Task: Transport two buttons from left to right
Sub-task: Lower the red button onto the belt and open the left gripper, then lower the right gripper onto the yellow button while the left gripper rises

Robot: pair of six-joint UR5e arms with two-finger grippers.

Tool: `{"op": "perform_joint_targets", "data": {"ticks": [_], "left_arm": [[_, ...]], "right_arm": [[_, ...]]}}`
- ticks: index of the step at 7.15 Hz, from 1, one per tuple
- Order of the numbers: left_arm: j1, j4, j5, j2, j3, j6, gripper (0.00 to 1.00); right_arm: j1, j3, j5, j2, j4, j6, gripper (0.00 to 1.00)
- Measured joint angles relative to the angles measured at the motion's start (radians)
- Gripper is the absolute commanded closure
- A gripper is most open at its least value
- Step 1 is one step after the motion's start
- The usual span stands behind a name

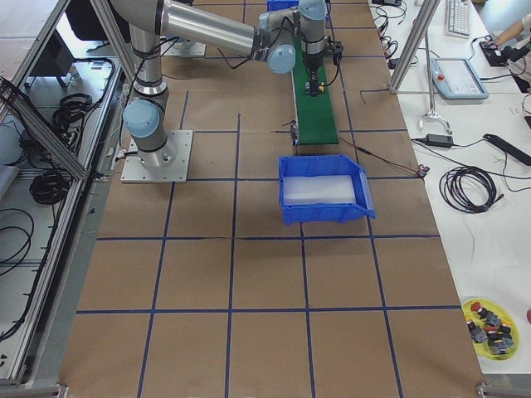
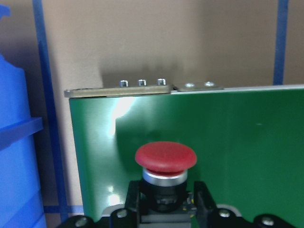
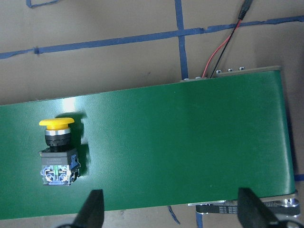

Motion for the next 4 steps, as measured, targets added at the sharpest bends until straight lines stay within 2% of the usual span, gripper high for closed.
{"op": "perform_joint_targets", "data": {"ticks": [2,4], "left_arm": [[-0.002,-0.021,0.001,0.025,0.036,-0.003,0.0],[-0.008,-0.128,-0.005,0.062,0.113,-0.009,0.0]], "right_arm": [[0.001,0.06,0.04,0.004,-0.042,0.01,0.0],[0.001,0.074,0.103,0.037,-0.095,0.01,0.0]]}}
